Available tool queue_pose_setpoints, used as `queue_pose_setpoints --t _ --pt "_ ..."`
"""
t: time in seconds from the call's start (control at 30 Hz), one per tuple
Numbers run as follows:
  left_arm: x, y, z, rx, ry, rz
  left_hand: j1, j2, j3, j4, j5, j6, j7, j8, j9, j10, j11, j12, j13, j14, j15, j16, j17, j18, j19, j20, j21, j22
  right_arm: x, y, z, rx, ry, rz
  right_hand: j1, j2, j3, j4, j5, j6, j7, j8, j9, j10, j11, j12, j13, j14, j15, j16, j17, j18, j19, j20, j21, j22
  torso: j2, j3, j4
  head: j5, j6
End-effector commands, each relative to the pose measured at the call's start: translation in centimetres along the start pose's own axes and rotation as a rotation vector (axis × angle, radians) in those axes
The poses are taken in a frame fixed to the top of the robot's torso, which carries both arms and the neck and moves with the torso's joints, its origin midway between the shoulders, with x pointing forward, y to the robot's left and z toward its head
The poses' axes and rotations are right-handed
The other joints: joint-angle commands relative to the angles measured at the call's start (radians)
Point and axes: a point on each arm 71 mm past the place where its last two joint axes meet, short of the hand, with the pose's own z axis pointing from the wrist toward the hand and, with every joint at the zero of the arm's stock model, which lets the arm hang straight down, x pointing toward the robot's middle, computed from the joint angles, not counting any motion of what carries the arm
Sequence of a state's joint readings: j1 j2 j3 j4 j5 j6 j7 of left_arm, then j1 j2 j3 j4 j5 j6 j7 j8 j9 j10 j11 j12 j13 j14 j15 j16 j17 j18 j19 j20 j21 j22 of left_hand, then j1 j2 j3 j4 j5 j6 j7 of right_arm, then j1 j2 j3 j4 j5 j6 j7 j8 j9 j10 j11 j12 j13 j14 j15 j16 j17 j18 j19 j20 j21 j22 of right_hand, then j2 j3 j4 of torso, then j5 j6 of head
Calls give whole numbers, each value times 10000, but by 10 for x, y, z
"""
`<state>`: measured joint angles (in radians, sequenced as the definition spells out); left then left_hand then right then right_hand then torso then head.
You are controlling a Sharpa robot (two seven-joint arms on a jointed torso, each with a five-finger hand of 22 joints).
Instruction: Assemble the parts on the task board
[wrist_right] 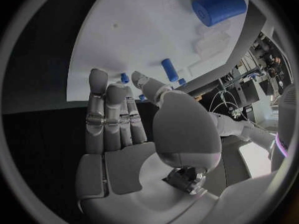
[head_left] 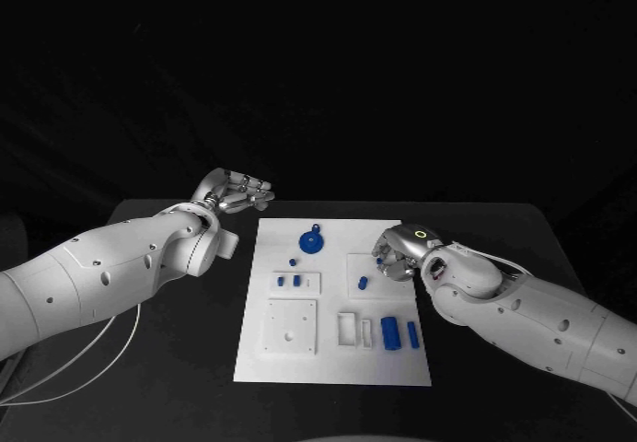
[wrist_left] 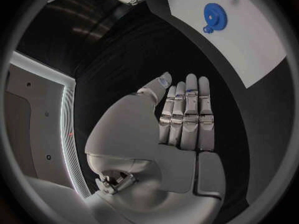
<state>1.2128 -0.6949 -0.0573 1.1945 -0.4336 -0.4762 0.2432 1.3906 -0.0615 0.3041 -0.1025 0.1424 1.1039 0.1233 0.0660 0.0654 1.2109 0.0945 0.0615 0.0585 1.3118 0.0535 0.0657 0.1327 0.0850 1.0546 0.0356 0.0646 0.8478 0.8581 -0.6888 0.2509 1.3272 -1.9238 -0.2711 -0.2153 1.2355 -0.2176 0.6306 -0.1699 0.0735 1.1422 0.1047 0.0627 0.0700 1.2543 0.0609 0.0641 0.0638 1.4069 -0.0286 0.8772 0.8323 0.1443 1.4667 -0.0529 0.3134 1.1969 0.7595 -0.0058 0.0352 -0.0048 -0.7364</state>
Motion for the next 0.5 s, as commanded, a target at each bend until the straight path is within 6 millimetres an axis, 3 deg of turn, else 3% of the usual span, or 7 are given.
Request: queue_pose_setpoints --t 0.03,0.23,0.5 --pt "1 -2 0 90 109 -365 -8 110 -67 -5 -24 5 38 -23 -5 -23 -6 -15 1 34 17 -22 14 -119 55 -4 36 -94 8 1 -1 169 43 -543 26 -105 138 17 -49 84 -9 5 -7 -16 -28 -38 -17 110 -3 -6 -20 30 390 15 85 -15 1 8 0 5 -12" --pt "1 -2 0 62 129 -420 -17 120 -77 11 -58 3 37 -24 -6 -26 -4 -16 2 27 21 -24 16 -121 75 -1 39 -205 10 2 0 295 -110 -724 -11 -127 340 54 -122 183 -36 5 -3 28 -47 -39 -17 154 -22 -15 -36 2 400 0 249 -19 1 9 -4 16 -10" --pt "1 -2 0 24 148 -441 -19 122 -93 45 -76 4 35 -24 -6 -36 -2 -18 1 28 23 -23 23 -124 106 1 43 -379 13 5 1 298 35 -790 160 196 391 -49 -174 531 -109 20 21 347 -153 -29 -8 158 -84 -13 -19 -65 389 -56 426 15 0 19 -12 30 -28"
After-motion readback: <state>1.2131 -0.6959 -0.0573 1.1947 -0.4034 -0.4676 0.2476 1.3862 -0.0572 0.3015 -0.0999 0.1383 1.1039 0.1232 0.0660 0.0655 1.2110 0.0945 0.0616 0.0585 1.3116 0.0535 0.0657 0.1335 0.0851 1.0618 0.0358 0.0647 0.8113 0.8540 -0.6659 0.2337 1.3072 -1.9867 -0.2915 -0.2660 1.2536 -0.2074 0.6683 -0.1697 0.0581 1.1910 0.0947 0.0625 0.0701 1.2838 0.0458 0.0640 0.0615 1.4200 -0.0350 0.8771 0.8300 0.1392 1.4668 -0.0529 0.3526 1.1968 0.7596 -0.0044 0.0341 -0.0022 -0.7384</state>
